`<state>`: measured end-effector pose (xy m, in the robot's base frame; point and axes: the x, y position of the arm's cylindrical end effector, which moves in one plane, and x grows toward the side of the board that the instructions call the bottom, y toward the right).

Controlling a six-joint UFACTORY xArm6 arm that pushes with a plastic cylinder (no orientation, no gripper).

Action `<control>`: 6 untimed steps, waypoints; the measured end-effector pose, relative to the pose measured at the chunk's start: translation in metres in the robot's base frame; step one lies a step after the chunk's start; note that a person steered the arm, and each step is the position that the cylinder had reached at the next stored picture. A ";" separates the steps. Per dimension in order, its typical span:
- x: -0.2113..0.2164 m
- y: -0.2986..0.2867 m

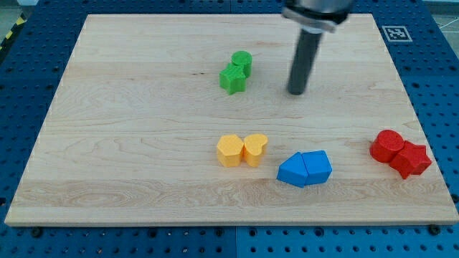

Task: Move the green star up a bit

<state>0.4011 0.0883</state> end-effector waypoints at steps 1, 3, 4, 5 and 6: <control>0.000 -0.002; 0.000 -0.042; 0.000 -0.042; 0.000 -0.054; -0.001 -0.096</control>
